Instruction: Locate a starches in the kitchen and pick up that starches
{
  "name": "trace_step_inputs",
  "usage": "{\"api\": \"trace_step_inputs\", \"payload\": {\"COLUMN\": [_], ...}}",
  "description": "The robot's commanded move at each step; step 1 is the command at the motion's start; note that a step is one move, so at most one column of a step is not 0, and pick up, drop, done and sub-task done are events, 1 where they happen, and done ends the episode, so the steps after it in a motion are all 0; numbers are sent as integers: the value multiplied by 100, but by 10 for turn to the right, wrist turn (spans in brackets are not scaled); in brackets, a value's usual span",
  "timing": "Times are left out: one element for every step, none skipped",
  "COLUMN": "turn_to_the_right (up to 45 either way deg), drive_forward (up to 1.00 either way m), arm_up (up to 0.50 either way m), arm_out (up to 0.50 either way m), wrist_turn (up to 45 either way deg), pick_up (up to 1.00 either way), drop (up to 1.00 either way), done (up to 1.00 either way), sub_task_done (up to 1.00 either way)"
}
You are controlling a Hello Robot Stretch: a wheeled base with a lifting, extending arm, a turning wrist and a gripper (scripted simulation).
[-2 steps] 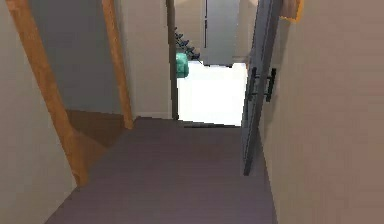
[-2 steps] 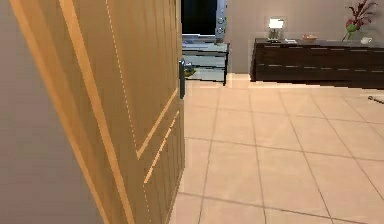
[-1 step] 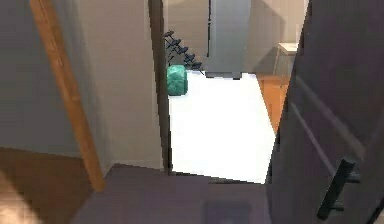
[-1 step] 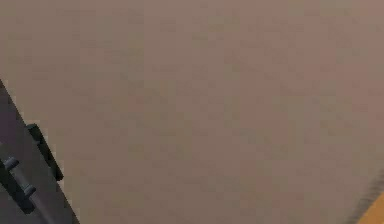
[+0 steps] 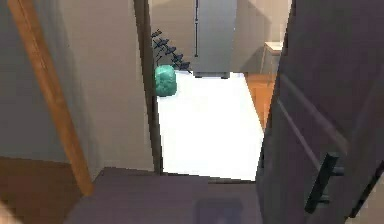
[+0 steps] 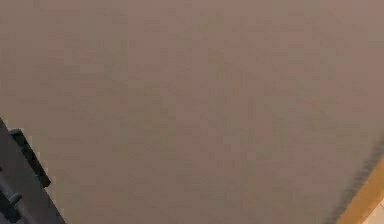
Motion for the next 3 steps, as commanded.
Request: {"api": "trace_step_inputs", "payload": {"turn_to_the_right": [0,0,-450], "drive_forward": [100,70,0], "arm_up": [0,0,0], "arm_out": [0,0,0], "wrist_turn": [0,0,0], "pick_up": [0,0,0], "drop": [0,0,0], "done": [0,0,0], "sub_task_done": [0,0,0]}}
